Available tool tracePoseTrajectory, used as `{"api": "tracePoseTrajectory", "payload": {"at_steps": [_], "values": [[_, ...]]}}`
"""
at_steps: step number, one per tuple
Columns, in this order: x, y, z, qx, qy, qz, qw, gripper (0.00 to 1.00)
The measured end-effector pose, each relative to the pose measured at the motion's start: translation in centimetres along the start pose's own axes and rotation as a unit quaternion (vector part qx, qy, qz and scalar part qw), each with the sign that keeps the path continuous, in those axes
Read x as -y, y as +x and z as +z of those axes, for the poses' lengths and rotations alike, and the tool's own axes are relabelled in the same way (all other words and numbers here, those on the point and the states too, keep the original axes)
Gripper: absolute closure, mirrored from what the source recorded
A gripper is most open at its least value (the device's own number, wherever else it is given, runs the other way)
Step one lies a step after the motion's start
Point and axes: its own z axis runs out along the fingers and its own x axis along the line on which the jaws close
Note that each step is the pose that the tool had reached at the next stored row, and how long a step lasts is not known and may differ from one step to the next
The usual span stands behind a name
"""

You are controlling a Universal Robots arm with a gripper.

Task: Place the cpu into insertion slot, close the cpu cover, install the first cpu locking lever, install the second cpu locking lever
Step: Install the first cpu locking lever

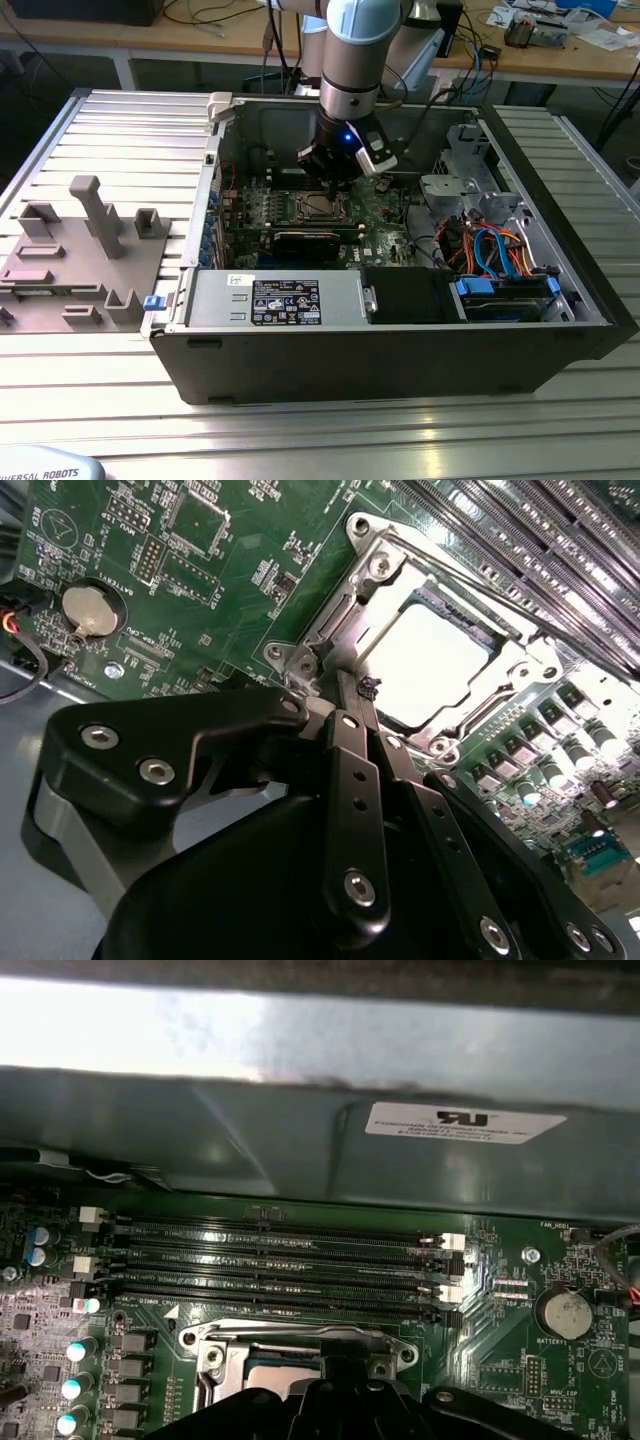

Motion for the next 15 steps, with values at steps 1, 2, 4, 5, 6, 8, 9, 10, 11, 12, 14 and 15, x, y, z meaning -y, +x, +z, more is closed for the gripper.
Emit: {"api": "tracePoseTrajectory", "payload": {"at_steps": [1,2,4,5,6,8,9,10,11,12,14,15], "values": [[0.07,0.01,-0.05,0.0,0.0001,0.0,1.0,0.89],[0.13,0.01,-0.07,0.0,0.0001,0.0,1.0,0.89],[0.42,0.03,-0.11,0.0,0.0,0.0,1.0,0.89],[0.56,0.04,-0.14,0.0,0.0001,0.0,1.0,0.89],[0.73,0.06,-0.16,0.0,0.0,0.0,1.0,0.89],[0.97,0.07,-0.23,0.0,0.0001,0.0,1.0,0.89],[1.03,0.08,-0.28,0.0,0.0001,0.0,1.0,0.89],[1.09,0.08,-0.42,-0.0001,0.0001,0.0,1.0,0.89],[1.11,0.09,-0.55,0.0,0.0001,0.0,1.0,0.89],[1.13,0.1,-0.75,0.0,0.0,0.0,1.0,0.89],[1.19,0.1,-0.97,0.0,0.0001,0.0,1.0,0.89],[1.23,0.1,-1.01,0.0,0.0,0.0,1.0,0.89]]}}
